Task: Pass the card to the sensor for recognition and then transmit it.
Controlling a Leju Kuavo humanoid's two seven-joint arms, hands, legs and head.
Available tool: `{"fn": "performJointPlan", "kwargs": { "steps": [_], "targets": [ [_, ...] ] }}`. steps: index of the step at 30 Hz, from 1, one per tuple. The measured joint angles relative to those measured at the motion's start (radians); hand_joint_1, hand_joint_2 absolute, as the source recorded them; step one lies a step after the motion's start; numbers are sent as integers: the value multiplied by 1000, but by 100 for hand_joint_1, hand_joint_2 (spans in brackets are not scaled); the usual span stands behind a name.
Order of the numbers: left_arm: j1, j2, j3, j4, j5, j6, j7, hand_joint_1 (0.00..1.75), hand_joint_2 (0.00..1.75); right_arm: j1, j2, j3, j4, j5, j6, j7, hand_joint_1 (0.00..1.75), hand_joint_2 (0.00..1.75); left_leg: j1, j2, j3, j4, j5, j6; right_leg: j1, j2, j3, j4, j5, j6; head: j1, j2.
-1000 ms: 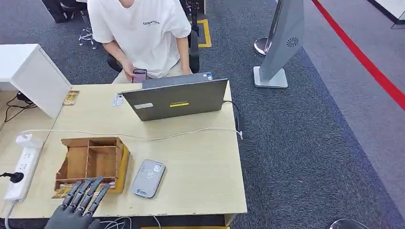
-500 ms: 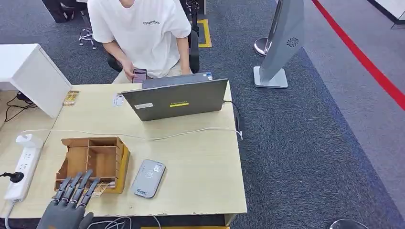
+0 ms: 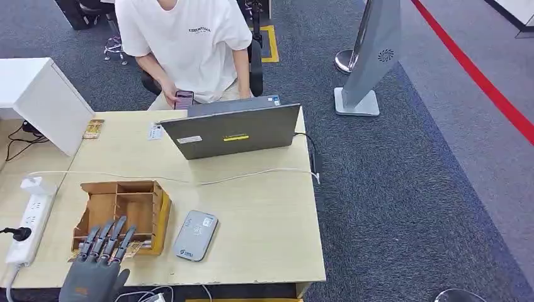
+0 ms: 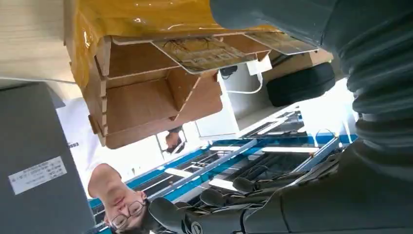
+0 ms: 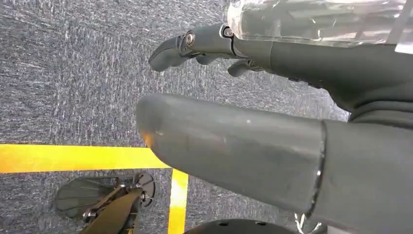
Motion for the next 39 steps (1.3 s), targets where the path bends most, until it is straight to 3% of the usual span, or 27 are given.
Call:
{"fn": "performJointPlan", "kwargs": {
  "steps": [18, 19, 20, 25, 39],
  "targets": [
    [-15, -46, 44, 69, -5, 16, -7, 0, 175, 0, 0, 0, 0, 10, 3, 0, 0, 0, 0, 0, 0, 0, 0, 0, 0, 0, 0, 0, 0, 0, 0, 0],
    [-14, -47, 50, 74, -3, 20, -10, 44, 175, 0, 0, 0, 0, 10, 5, 0, 0, 0, 0, 0, 0, 0, 0, 0, 0, 0, 0, 0, 0, 0, 0, 0],
    [-14, -49, 57, 77, 0, 22, -17, 175, 175, 0, 0, 0, 0, 11, 6, 0, 0, 0, 0, 0, 0, 0, 0, 0, 0, 0, 0, 0, 0, 0, 0, 0],
    [-4, -64, 100, 88, 20, 11, -60, 175, 175, 0, 0, 0, 0, 13, 9, 0, 0, 0, 0, 0, 0, 0, 0, 0, 0, 0, 0, 0, 0, 0, 0, 0],
    [-4, -104, 160, 96, 49, -58, -111, 175, 175, 0, 0, 0, 0, 17, 9, -1, 0, 0, 0, 0, 0, 0, 0, 0, 0, 0, 0, 0, 0, 0, 0, 0]
  ]
}}
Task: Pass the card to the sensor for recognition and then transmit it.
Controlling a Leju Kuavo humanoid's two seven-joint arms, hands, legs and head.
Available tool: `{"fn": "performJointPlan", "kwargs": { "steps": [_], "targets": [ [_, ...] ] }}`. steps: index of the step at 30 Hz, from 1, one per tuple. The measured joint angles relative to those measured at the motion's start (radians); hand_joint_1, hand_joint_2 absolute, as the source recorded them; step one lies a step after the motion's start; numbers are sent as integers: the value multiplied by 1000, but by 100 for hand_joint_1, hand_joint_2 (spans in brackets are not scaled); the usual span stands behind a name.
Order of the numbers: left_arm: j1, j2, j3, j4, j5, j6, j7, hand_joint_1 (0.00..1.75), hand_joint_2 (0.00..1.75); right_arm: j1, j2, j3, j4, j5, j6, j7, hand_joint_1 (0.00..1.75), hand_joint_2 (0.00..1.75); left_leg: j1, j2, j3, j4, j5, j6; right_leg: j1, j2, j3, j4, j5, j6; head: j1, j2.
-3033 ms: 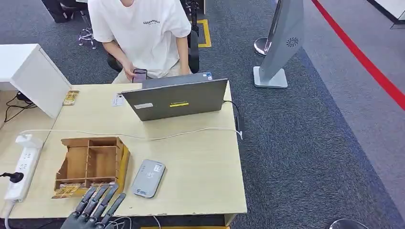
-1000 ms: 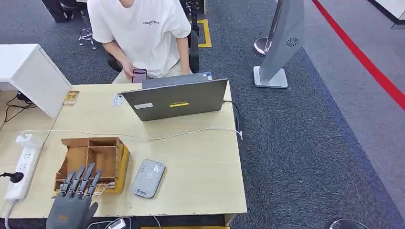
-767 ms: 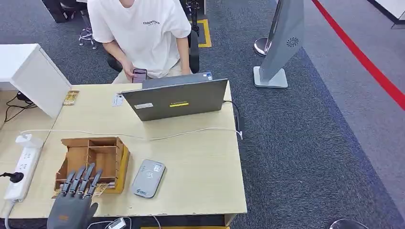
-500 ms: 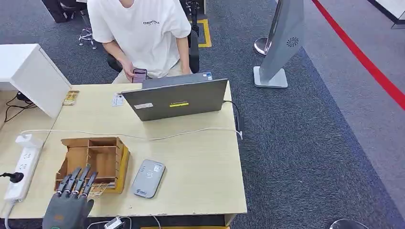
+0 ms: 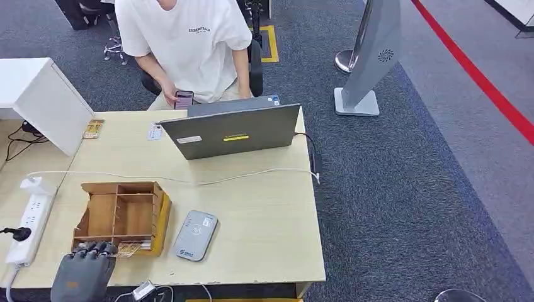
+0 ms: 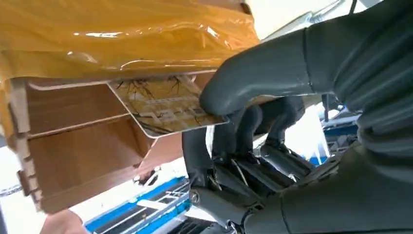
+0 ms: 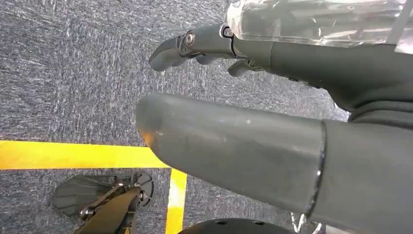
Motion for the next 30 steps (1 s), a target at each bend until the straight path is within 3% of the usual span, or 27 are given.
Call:
{"fn": "performJointPlan", "kwargs": {
  "steps": [6, 10, 17, 23, 25, 28, 30],
  "targets": [
    [0, -9, 5, -2, 3, -21, 0, 175, 175, 0, 0, 0, 0, 0, 0, -2, 0, 0, 0, 0, 0, 0, 0, 0, 0, 0, 0, 0, 0, 0, 0, 0],
    [5, -15, 6, -18, -50, 14, 13, 175, 175, 0, 0, -3, 0, 0, -5, -2, 0, 0, 0, 0, 0, 0, 0, 0, 0, 0, 0, 0, 0, 0, 0, 0],
    [56, -12, -22, -230, -182, 27, 62, 175, 175, 0, 0, -29, 0, -23, -17, -2, 0, 0, 0, 0, 0, 0, 0, 0, 0, 0, 0, 0, 0, 0, 0, 0],
    [75, 49, -69, -379, -195, 44, 63, 175, 175, 0, 0, -53, 0, -39, -21, -8, 0, 0, 0, 0, 0, 0, 0, 0, 0, 0, 0, 0, 0, 0, 0, 0],
    [88, 68, -72, -427, -195, 71, 15, 175, 175, 1, 0, -63, 0, -47, -25, -8, 0, 0, 0, 0, 0, 0, 0, 0, 0, 0, 0, 0, 0, 0, 0, 0],
    [126, 66, -61, -508, -196, 118, -120, 175, 175, 1, 0, -75, 0, -52, -31, -10, 0, 0, 0, 0, 0, 0, 0, 0, 0, 0, 0, 1, 0, 0, 0, 0],
    [144, 65, -56, -540, -195, 121, -136, 175, 175, 1, 0, -83, 0, -54, -31, -11, 0, 0, 0, 0, 0, 0, 0, 0, 0, 0, 0, 1, 0, 0, 0, 0]
  ]
}}
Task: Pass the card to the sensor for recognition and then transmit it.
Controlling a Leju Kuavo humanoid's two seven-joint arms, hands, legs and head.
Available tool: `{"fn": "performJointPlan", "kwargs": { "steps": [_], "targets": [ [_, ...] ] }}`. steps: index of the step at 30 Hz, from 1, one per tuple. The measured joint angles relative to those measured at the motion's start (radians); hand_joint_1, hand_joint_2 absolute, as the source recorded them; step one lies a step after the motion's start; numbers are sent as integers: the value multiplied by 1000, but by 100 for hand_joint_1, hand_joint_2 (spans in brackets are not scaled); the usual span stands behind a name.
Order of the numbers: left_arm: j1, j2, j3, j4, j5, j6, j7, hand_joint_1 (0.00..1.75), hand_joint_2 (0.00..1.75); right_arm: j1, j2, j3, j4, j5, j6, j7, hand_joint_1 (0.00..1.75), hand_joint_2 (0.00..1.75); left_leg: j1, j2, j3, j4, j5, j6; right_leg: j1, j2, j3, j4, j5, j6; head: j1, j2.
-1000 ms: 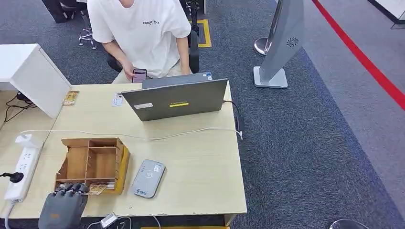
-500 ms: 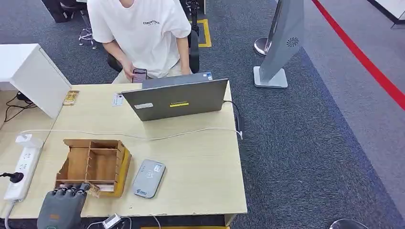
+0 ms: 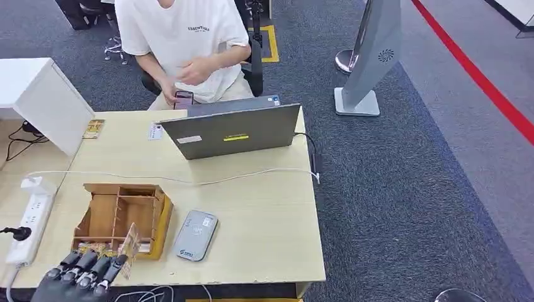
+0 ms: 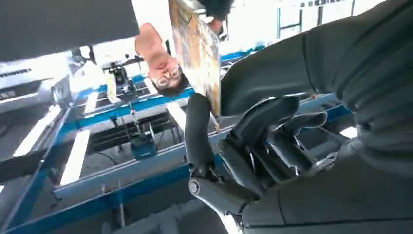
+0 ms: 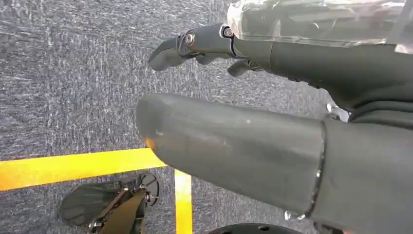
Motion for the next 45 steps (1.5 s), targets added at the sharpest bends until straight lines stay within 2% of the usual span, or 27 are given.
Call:
{"fn": "performJointPlan", "kwargs": {
  "steps": [2, 3, 4, 5, 6, 8, 9, 10, 11, 13, 15, 17, 20, 24, 27, 32, 37, 38, 45],
  "targets": [
    [22, -21, 19, -27, 0, 28, -75, 175, 175, 0, 0, -6, 0, -3, -1, -2, 0, 0, 0, 0, 0, 0, 0, 0, 0, 0, 0, 0, 0, 0, 0, 0],
    [31, -40, 27, -41, 0, 63, -134, 175, 175, 0, 0, -8, 0, -4, -2, -2, 0, 0, -1, 0, 0, 0, 0, 0, 0, 0, 0, 0, 0, 0, 0, 0],
    [32, -61, 31, -51, 0, 88, -165, 175, 175, 1, 0, -10, 0, -2, -2, -2, 0, 0, -1, 0, 1, 0, 0, 0, 0, 0, -1, -1, 0, 0, 0, 0],
    [19, -77, 30, -60, -1, 98, -146, 175, 175, 2, 0, -12, 0, 8, -1, -2, 0, 0, -1, -1, 0, 1, 0, 0, 0, -1, -3, -1, 0, 0, 0, 0],
    [-24, -82, 27, -64, 0, 81, -92, 175, 175, 2, 0, -12, 0, 18, -1, -2, 0, 0, -1, -5, 0, 1, 1, 1, 0, -5, -4, -2, 0, 1, 0, 0],
    [-162, -76, 18, -57, 30, -23, 64, 175, 175, -4, 0, -11, 0, 45, 7, -3, 0, 0, -1, -14, -2, 1, 3, 2, 0, -15, -3, -2, -1, 1, 0, 0],
    [-252, -71, 16, -31, 66, -88, 117, 175, 175, -8, 0, -10, 0, 59, 14, -5, 0, 0, 0, -17, -2, 1, 6, 1, 0, -17, -3, -2, 0, 1, 0, 0],
    [-354, -69, 16, 12, 96, -140, 139, 175, 175, -12, 0, -6, 0, 73, 21, -7, 0, 0, 0, -19, -3, 0, 9, 1, 0, -19, -3, -1, 2, 1, 0, 0],
    [-448, -68, 17, 77, 111, -177, 148, 175, 175, -16, 0, -1, 0, 90, 27, -7, 0, 0, 0, -20, -4, 0, 11, 0, 0, -20, -3, -1, 4, 1, 0, 0],
    [-634, -69, 22, 236, 68, -179, 163, 175, 175, -26, 1, 12, 0, 123, 42, 2, 0, 0, 0, -19, -6, 0, 16, -2, 0, -19, -4, 0, 10, -3, 0, 0],
    [-806, -74, 28, 436, 21, -151, 179, 175, 175, -36, 3, 28, 0, 144, 54, 17, 0, 0, 0, -16, -8, 0, 19, -5, 0, -15, -6, 1, 14, -5, 0, 0],
    [-950, -74, 27, 663, 8, -101, 222, 175, 175, -45, 6, 42, 0, 162, 60, 31, 0, 0, 0, -9, -9, 0, 22, -5, 0, -9, -10, 2, 19, -5, 0, 0],
    [-1084, -74, 13, 911, 3, -60, 266, 175, 175, -52, 8, 56, 0, 174, 68, 39, 0, 0, 0, -2, -9, 0, 21, -5, 0, -1, -12, 2, 20, -5, 0, 0],
    [-1166, -84, 2, 1094, 0, -40, 284, 175, 175, -52, 11, 70, 0, 177, 72, 41, 0, 0, 0, 0, -11, 0, 21, -5, 0, 0, -14, 2, 20, -5, 0, 0],
    [-1201, -86, -16, 1179, 0, -40, 298, 175, 175, -52, 11, 73, 0, 179, 73, 41, 0, 0, 0, -1, -12, 0, 21, -4, 0, 0, -15, 2, 20, -5, 0, 0],
    [-1223, -92, -29, 1253, 0, -40, 301, 175, 175, -52, 11, 75, 0, 182, 73, 41, 0, 0, 0, -1, -13, 0, 21, -4, 0, 0, -15, 2, 20, -5, 0, 0],
    [-1214, -88, -30, 1283, 3, -40, 280, 175, 175, -47, 11, 77, 0, 185, 73, 41, 0, 0, 0, 0, -14, 0, 21, -4, 0, 1, -17, 2, 20, -5, -1, 0],
    [-1214, -88, -30, 1286, 3, -40, 279, 0, 175, -46, 11, 77, 0, 185, 73, 41, 0, 0, 0, 0, -14, 0, 21, -4, 0, 1, -17, 2, 20, -5, 0, 0],
    [-1192, -76, -26, 1293, 27, -17, 259, 0, 175, -45, 11, 78, 0, 187, 72, 40, 0, 0, 0, 0, -17, 0, 20, -5, 0, 0, -19, 2, 19, -5, 0, 0]
  ]
}}
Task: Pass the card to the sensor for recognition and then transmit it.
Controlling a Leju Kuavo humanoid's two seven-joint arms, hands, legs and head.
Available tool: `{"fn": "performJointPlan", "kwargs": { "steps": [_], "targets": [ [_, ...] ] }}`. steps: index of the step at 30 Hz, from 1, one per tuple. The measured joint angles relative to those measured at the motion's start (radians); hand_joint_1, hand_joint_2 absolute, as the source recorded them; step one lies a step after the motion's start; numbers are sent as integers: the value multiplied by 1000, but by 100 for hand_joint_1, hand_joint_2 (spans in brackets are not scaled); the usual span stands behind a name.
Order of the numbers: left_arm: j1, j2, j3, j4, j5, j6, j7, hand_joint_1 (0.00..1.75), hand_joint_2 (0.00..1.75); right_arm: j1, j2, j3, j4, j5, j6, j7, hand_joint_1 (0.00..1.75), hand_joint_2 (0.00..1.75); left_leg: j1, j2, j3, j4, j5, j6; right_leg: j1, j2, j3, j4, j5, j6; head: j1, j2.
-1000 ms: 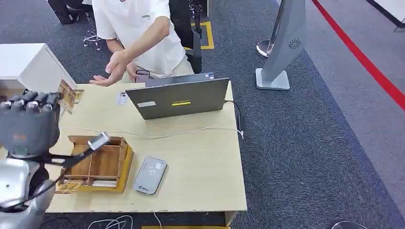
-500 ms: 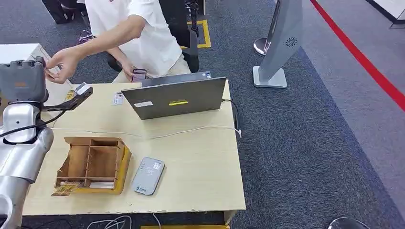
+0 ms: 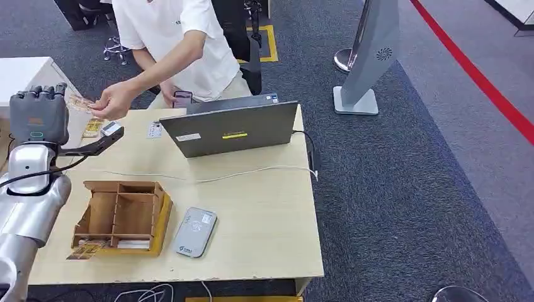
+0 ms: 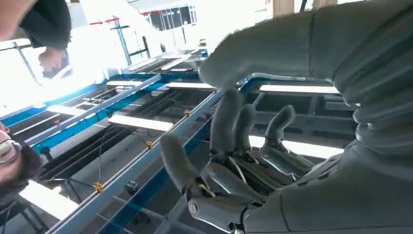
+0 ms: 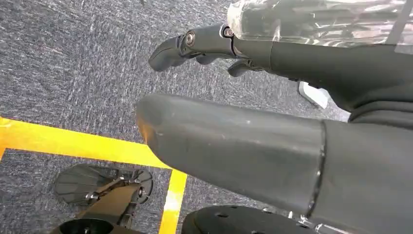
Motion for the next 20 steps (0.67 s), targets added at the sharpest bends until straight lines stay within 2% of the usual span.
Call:
{"fn": "performJointPlan", "kwargs": {
  "steps": [3, 6, 10, 12, 15, 18, 19, 20],
  "targets": [
    [48, 2, 26, -33, 30, 7, -36, 0, 175, 4, 0, 0, 0, -5, -4, -5, 0, 0, 0, 0, 0, 0, 0, 0, 0, 0, -1, 0, 0, 0, 0, 0],
    [120, -3, 55, -137, 60, -26, -79, 0, 175, 14, 0, -1, 0, -18, -11, -10, 0, 0, 0, 0, 0, 0, 0, 0, 0, 0, -1, 0, 0, 0, 0, 0],
    [240, -5, 79, -363, 108, -100, -109, 0, 175, 29, 0, -8, 0, -38, -23, -11, 0, 0, 0, 0, -1, 0, -1, 0, 0, 0, -1, 0, 0, 0, 0, 0],
    [321, 5, 93, -498, 141, -108, -125, 0, 175, 33, 0, -15, 0, -54, -27, -12, 0, 0, 0, 2, -2, 0, -3, 0, 0, 2, -1, 0, -1, 0, 0, 0],
    [509, 34, 136, -710, 193, -66, -136, 0, 175, 37, 0, -34, 0, -75, -40, -9, 0, 0, -1, 9, 2, -1, -7, 0, -1, 8, 1, 0, -3, 1, 0, 0],
    [781, 52, 269, -945, 303, 41, -191, 0, 175, 48, 0, -54, 0, -91, -53, 3, 0, 0, 0, 16, 7, -2, -13, -1, -1, 16, 4, 0, -8, 0, -1, 0],
    [863, 46, 342, -1011, 377, 59, -246, 0, 175, 52, 0, -61, 0, -92, -56, 7, 0, 0, 0, 17, 9, -2, -14, 0, 0, 17, 4, 0, -10, 0, -1, 0],
    [933, 27, 435, -1066, 478, 39, -344, 0, 175, 57, 0, -67, 0, -92, -58, 11, 0, 0, 0, 16, 9, -2, -14, 0, 0, 17, 4, 0, -11, 1, -1, 0]
  ]
}}
